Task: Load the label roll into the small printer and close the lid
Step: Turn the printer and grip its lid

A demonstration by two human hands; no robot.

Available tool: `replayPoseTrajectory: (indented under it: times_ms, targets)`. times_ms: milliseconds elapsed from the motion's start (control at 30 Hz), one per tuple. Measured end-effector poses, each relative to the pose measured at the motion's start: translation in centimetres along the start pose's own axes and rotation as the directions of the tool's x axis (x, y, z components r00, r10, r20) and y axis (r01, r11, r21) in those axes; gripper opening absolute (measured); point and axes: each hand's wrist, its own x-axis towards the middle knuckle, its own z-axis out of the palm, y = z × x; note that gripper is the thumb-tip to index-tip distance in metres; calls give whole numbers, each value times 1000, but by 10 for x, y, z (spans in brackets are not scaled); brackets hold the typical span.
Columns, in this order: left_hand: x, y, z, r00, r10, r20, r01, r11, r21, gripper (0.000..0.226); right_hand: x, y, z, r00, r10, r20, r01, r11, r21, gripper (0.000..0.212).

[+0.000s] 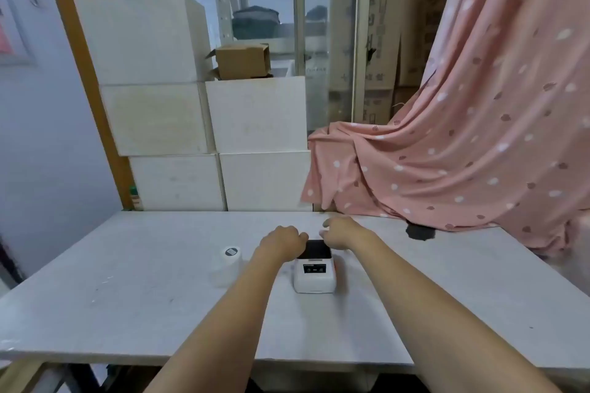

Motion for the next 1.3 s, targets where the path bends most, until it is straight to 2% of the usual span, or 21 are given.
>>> replayPoseTrajectory:
  times_ms: [100, 200, 333, 400, 433, 533, 567, 633, 767, 867, 933, 1000, 1067, 1200, 1300]
  targets:
    - [4, 2, 6, 996, -27, 87, 36, 995, -93, 31, 9, 2, 7, 999, 6, 33, -6, 1000, 11, 45]
    - [-5, 7, 2, 989, -74, 126, 110, 945, -308, 36, 12, 2, 8, 997, -5, 82, 1, 998, 57, 34]
    - [-13, 1, 7, 992, -56, 116, 103, 891, -443, 43, 14, 6, 9, 989, 0, 151, -15, 995, 98, 39]
    - [-20, -5, 19, 996, -44, 82, 76, 894, -441, 53, 16, 7, 10, 989, 15, 149, -31, 994, 106, 43]
    - [-24, -6, 25, 997, -26, 78, 57, 901, -429, 60, 17, 7, 10, 989, 22, 146, -38, 994, 106, 45]
    - [-33, -8, 45, 996, 22, 84, 15, 914, -406, 120, 20, 4, 9, 987, 43, 154, -58, 994, 95, 46]
    - [-35, -6, 50, 997, 24, 72, 7, 915, -403, 132, 20, 4, 10, 986, 49, 160, -65, 993, 98, 47]
    - [-38, -4, 58, 1000, 12, 17, -5, 936, -352, 142, 20, 5, 9, 983, 68, 173, -87, 990, 107, 47]
    - [-45, -6, 69, 994, -2, -109, -24, 972, -232, 141, 14, 9, 10, 980, 132, 146, -145, 986, 78, 48]
    - [-46, -8, 76, 991, -24, -130, -14, 959, -284, 139, 13, 12, 14, 975, 193, 107, -203, 975, 90, 47]
    - [-46, -6, 80, 987, -28, -156, -21, 952, -304, 135, 14, 14, 19, 966, 239, 94, -248, 963, 103, 59]
    - [-43, -7, 82, 985, -34, -169, -29, 933, -358, 128, 15, 20, 25, 956, 285, 67, -291, 951, 101, 69]
    - [-40, -12, 80, 990, -25, -139, -43, 885, -464, 114, 14, 26, 28, 953, 303, 18, -303, 948, 97, 70]
    - [-40, -24, 73, 995, 35, -90, -81, 810, -581, 71, -4, 39, 34, 965, 259, -50, -233, 925, 300, 66]
    - [-38, -27, 68, 994, 85, -72, -111, 809, -578, 68, -31, 48, 45, 972, 210, -102, -129, 848, 513, 56]
